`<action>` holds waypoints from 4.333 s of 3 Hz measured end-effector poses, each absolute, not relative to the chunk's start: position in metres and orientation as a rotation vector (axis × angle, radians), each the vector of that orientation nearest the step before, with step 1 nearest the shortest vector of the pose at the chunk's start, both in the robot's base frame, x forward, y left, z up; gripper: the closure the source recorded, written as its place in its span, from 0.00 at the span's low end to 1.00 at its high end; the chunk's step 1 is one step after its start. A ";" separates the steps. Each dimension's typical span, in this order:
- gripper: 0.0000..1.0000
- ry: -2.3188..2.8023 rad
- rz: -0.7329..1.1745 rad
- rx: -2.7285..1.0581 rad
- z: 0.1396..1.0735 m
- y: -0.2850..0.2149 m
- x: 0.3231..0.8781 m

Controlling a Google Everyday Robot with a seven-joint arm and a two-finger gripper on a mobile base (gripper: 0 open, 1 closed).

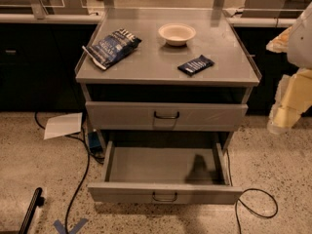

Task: Close middle drawer

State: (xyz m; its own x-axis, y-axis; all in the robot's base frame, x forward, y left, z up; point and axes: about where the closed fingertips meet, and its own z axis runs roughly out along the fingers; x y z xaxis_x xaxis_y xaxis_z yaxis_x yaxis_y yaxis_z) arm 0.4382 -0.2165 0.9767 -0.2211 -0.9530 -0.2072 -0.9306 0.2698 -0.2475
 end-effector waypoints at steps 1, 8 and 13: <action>0.00 2.222 -0.102 -1.711 0.977 -0.216 0.437; 0.89 2.343 0.254 -1.225 0.783 -0.224 0.390; 1.00 2.231 0.364 -0.821 0.588 -0.222 0.451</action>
Offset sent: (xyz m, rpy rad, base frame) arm -0.0164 -0.0201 -0.1252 0.3707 -0.1677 -0.2280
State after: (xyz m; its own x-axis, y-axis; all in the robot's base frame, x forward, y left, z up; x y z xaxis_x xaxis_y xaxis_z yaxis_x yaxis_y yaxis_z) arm 0.4511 -0.2219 0.5884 -0.5378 -0.4494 -0.7133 -0.6529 0.7573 0.0152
